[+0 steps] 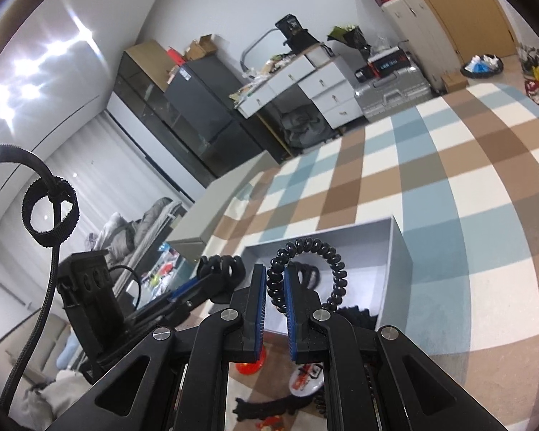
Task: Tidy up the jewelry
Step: 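Carry the claw clip with the left tool while the right tool carries the coil over the box, then open the left tool over the box while the right tool releases the coil inside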
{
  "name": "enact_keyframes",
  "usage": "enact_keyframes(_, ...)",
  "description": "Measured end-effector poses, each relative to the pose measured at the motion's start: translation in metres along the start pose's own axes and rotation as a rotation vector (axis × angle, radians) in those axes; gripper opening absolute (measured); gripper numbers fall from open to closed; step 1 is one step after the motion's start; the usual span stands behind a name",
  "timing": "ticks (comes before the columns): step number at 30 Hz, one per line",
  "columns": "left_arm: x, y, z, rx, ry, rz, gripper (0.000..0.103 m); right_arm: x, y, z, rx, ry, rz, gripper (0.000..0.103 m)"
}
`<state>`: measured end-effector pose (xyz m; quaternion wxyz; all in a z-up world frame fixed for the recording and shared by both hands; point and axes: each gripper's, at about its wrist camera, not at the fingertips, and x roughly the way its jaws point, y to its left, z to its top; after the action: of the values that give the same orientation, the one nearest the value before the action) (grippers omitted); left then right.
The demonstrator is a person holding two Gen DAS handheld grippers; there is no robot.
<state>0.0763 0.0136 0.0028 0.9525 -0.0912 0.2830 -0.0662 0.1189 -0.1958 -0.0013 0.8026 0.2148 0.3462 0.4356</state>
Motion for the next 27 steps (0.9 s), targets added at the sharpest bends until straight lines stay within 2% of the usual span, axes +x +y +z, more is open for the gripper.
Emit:
enact_keyframes(5, -0.002, -0.008, -0.002, 0.044, -0.001, 0.022, 0.020, 0.001, 0.000, -0.001, 0.008, 0.012, -0.003, 0.011)
enact_keyframes(17, 0.004, -0.016, -0.006, 0.087, 0.029, 0.017, 0.020, 0.005, -0.002, -0.005, 0.035, 0.058, -0.027, 0.013)
enact_keyframes(19, 0.005, -0.017, -0.007, 0.094, 0.034, 0.018, 0.020, 0.006, 0.000, -0.005, 0.032, 0.064, -0.033, 0.019)
enact_keyframes(27, 0.007, -0.019, -0.009, 0.101, 0.041, 0.018, 0.020, 0.002, 0.001, -0.006, 0.028, 0.055, -0.036, 0.026)
